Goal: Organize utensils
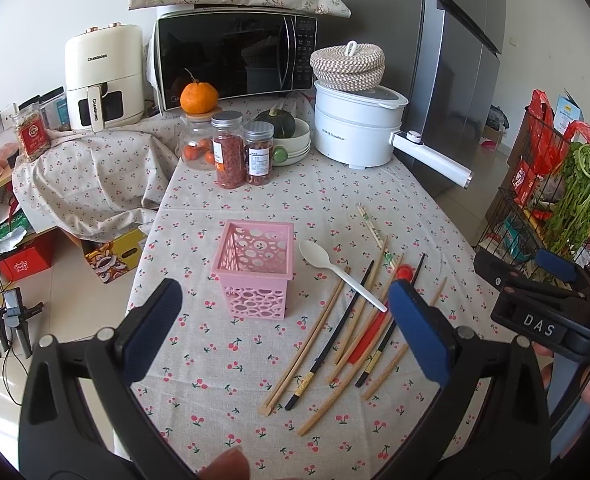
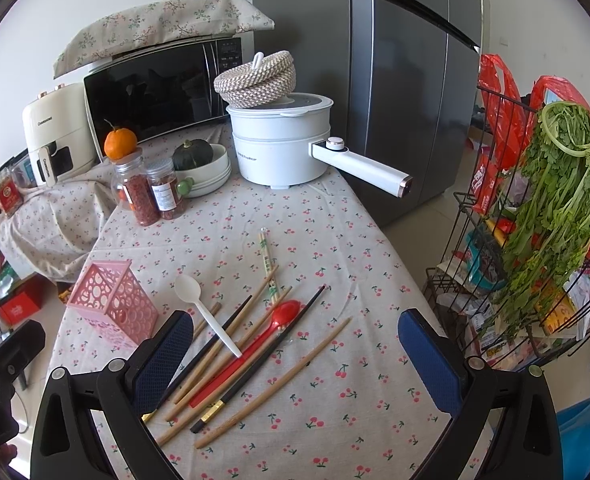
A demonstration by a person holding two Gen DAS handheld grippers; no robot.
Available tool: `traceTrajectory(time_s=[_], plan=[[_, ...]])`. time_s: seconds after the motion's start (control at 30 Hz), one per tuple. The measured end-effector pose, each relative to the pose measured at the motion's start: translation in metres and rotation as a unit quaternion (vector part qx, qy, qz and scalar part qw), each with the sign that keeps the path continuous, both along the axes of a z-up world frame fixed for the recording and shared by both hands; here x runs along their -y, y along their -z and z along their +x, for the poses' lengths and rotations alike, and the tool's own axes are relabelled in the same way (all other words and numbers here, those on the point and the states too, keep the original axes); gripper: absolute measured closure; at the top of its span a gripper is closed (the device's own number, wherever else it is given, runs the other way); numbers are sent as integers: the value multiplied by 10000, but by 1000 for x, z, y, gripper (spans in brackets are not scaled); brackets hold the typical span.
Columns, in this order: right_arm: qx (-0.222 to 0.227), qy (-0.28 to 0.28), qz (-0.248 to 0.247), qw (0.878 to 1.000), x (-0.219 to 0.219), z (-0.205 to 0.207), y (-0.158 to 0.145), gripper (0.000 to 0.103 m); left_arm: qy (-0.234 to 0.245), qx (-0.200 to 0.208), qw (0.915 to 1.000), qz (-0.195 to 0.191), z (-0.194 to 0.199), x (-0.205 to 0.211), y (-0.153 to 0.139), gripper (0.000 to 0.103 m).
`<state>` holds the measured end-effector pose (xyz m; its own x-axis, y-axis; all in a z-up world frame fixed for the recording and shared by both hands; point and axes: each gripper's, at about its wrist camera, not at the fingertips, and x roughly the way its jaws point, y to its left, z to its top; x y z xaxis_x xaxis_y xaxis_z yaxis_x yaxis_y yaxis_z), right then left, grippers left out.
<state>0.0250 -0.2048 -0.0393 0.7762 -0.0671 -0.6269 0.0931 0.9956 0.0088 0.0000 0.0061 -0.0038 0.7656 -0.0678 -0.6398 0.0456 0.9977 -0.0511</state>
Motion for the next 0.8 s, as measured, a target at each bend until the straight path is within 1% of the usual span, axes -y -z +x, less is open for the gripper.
traceTrajectory(time_s=[0.8], plan=[[-41, -7, 30, 10000, -1, 1, 2, 0, 0, -16, 10000, -13, 1, -1, -1, 1]])
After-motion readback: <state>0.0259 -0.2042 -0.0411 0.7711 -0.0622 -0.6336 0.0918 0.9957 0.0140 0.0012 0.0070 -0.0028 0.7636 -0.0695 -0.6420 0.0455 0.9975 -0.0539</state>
